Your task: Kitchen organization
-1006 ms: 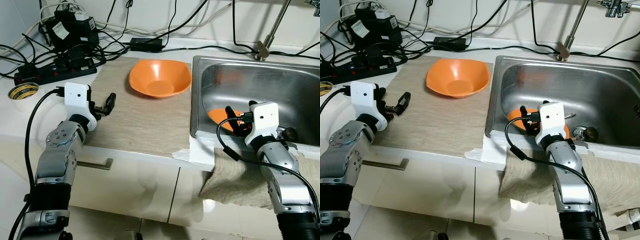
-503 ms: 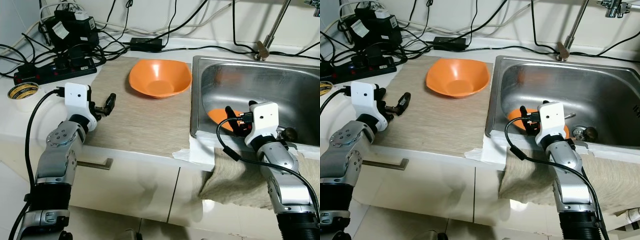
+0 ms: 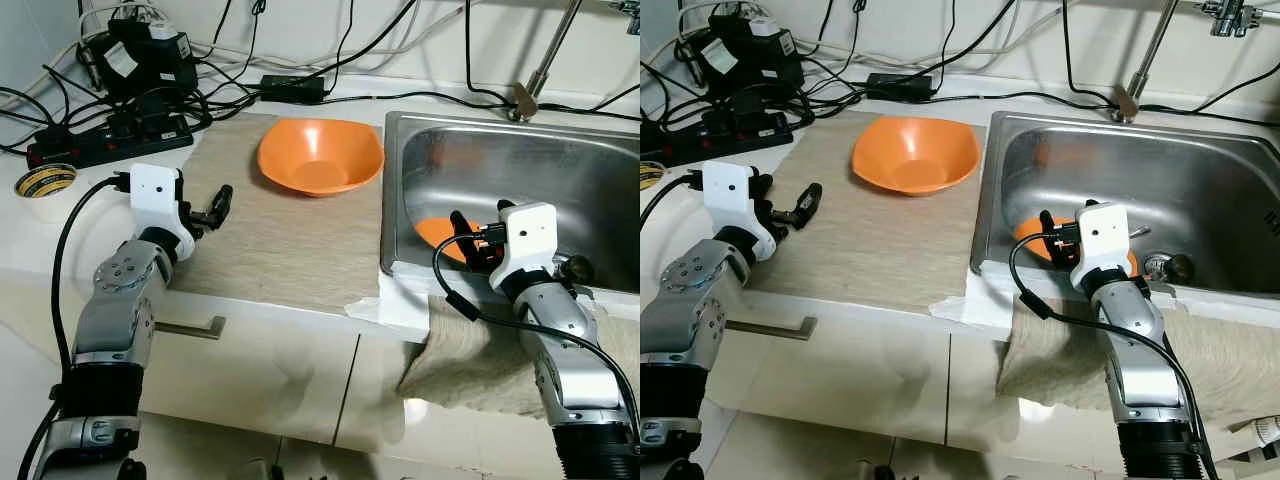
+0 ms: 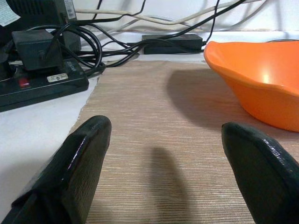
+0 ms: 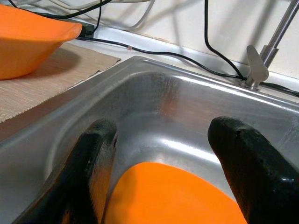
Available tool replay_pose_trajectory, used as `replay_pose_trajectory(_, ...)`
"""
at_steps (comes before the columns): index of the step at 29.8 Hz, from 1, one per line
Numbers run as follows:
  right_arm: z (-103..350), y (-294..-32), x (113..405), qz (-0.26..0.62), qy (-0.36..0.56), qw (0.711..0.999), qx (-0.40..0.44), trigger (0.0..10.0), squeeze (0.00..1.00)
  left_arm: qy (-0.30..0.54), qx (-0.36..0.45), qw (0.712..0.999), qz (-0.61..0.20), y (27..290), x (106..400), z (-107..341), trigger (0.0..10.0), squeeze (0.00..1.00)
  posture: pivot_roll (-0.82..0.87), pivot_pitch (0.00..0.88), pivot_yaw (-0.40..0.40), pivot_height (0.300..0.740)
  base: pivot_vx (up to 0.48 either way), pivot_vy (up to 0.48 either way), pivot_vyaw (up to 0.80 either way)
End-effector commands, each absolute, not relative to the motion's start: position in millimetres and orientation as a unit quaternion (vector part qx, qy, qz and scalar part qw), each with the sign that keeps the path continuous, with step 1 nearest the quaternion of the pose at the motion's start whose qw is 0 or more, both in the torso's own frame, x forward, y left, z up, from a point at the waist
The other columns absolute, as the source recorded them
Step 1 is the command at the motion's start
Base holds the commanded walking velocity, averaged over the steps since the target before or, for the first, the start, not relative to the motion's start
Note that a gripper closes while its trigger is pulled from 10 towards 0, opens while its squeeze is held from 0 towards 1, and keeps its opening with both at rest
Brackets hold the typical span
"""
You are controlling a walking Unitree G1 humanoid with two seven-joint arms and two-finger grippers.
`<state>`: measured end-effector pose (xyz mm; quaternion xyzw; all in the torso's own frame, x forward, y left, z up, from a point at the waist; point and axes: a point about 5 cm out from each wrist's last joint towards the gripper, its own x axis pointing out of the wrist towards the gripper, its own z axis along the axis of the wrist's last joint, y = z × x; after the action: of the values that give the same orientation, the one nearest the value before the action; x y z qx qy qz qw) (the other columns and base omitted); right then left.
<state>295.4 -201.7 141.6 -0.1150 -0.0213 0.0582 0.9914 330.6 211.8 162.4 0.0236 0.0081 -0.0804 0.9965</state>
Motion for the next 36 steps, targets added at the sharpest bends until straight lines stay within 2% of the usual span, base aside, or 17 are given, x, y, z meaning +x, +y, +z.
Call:
replay_pose_trajectory(1, 145, -201, 299, 0.057, -0.029, 0.991, -0.120, 10.0, 0.00, 0.002, 0.031, 0.996, -0.084, 209, 334, 167, 10.0, 0.00, -0.06, 0.000, 0.001, 0.732, 0.000, 0.000, 0.00)
replay_pose_trajectory(29, 141, -197, 294, 0.045, -0.030, 0.993, -0.108, 10.0, 0.00, 0.002, 0.042, 0.994, -0.101, 208, 339, 175, 10.0, 0.00, -0.07, 0.000, 0.042, 0.732, 0.000, 0.000, 0.00)
replay_pose_trajectory(36, 140, -197, 293, 0.045, -0.028, 0.993, -0.108, 10.0, 0.00, -0.010, 0.038, 0.995, -0.093, 213, 349, 185, 10.0, 0.00, -0.08, 0.000, 0.044, 0.732, 0.000, 0.000, 0.00)
